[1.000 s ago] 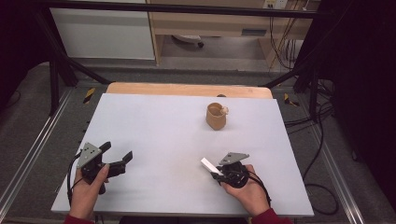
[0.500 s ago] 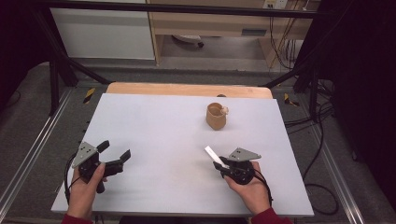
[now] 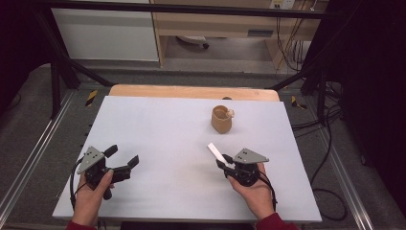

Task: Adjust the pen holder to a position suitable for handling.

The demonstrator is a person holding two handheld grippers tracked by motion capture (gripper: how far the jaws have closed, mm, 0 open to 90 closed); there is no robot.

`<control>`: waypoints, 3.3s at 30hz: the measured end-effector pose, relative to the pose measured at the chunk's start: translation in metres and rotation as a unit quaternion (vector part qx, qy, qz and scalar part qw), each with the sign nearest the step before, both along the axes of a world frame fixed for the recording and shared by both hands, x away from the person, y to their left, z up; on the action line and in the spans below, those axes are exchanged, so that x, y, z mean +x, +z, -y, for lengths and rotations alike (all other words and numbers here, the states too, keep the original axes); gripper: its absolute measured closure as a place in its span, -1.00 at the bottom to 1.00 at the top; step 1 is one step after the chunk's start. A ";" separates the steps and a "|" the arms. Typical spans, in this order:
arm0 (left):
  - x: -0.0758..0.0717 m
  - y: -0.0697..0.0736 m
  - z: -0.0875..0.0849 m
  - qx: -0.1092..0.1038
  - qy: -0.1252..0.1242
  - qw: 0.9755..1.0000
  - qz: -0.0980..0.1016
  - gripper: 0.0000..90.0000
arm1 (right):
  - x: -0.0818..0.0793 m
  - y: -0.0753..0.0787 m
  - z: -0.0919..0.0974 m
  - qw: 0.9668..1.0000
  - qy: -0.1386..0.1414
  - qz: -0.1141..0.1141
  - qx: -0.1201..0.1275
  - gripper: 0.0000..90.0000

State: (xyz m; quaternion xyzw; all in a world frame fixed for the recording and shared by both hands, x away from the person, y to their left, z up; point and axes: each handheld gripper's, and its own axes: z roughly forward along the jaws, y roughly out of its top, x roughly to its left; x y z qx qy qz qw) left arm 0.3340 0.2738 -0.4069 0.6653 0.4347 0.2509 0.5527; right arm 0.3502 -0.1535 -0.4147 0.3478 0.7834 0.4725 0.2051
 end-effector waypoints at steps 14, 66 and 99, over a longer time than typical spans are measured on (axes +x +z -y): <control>0.005 0.015 0.041 -0.031 -0.047 0.998 -0.001 -0.89 | 0.014 0.005 -0.004 1.000 -0.004 0.012 0.018 0.50; 0.067 0.043 0.155 -0.085 -0.105 0.991 -0.019 -0.89 | 0.006 0.009 -0.013 0.998 -0.007 0.053 0.034 0.50; 0.060 0.031 0.178 -0.147 -0.143 0.975 -0.081 -0.86 | 0.002 0.017 -0.015 0.995 -0.025 0.080 0.054 0.50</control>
